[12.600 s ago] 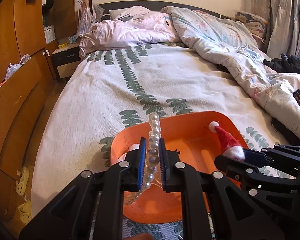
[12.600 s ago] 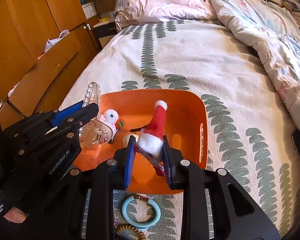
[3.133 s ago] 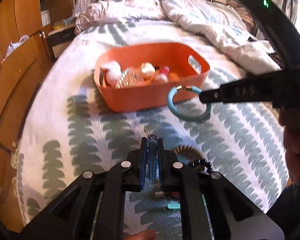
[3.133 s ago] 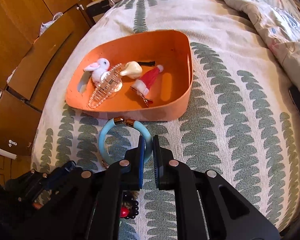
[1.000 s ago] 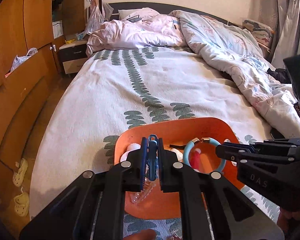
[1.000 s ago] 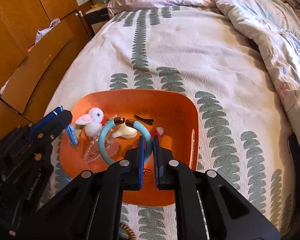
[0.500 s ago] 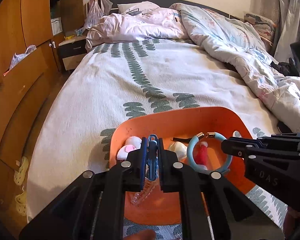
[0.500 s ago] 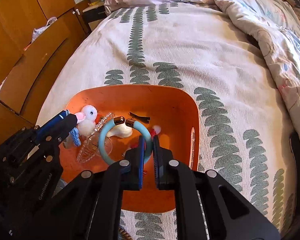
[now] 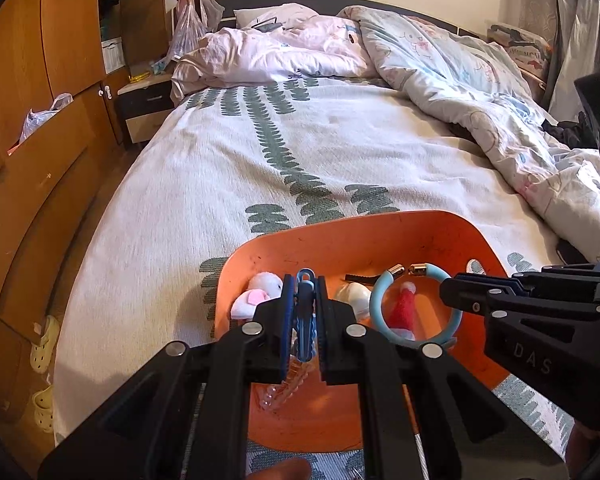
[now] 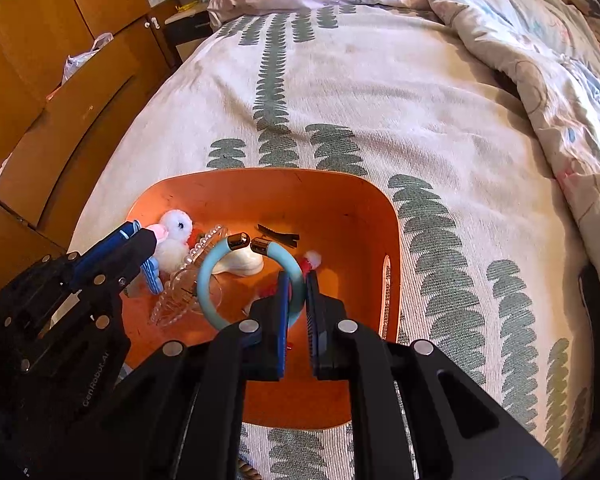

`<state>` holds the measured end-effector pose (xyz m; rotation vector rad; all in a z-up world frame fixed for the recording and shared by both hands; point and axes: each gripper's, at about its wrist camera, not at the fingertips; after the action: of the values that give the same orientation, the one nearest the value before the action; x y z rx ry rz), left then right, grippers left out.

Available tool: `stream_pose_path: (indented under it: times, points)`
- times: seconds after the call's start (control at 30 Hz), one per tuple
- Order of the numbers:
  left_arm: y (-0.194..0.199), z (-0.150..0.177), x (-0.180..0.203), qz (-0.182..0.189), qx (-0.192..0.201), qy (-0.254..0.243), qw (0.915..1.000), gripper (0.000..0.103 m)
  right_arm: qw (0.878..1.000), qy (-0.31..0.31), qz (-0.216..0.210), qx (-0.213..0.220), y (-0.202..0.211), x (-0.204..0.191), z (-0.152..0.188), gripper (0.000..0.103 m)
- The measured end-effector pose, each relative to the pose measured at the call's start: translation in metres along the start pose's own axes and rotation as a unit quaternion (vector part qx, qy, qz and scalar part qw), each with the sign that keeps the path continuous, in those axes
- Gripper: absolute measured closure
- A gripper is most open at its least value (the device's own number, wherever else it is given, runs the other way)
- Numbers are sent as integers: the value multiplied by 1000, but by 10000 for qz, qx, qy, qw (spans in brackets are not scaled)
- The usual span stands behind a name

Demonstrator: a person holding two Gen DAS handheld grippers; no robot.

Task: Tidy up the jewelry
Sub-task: 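Lower and open left tool in the basket while right tool releases the blue bangle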

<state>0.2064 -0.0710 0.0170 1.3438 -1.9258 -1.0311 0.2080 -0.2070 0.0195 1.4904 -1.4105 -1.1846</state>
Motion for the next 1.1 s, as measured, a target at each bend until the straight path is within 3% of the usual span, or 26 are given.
stream_pose_path:
  times: [0.63,0.67,0.73,0.8,1.03,1.1]
  points:
    - [-1,1,-2,8,84,34,10000,91,9999,4,6,133,8,0,0,94]
    - [0,0,-2,7,114,46,9999,89,9998,12,21,172,10,-1,1,93]
    - [3,0,-1,51,160,45,9998,71,9997,20,1,256,15,-1,1,93]
    - [7,-1,-2,54,231,53,9997,61,9996,30,3,288,18,-2,1,93]
    - [14,-1,0,-14,337,53,9994,61,9992,39,-37,408,26,-2,2,93]
    - [17,-1,0,-17,394,47,9992,56,9988,68,-40,485,32,-4,3,93]
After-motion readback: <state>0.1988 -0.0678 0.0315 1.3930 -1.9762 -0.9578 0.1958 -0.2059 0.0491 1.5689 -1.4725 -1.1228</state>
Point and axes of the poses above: each gripper's, at about its wrist camera, not at the fingertips, and y roughly against the way its jaws point, x to its right, z to its underside, and after that the axes turned 12 degrees about -x, right-handed
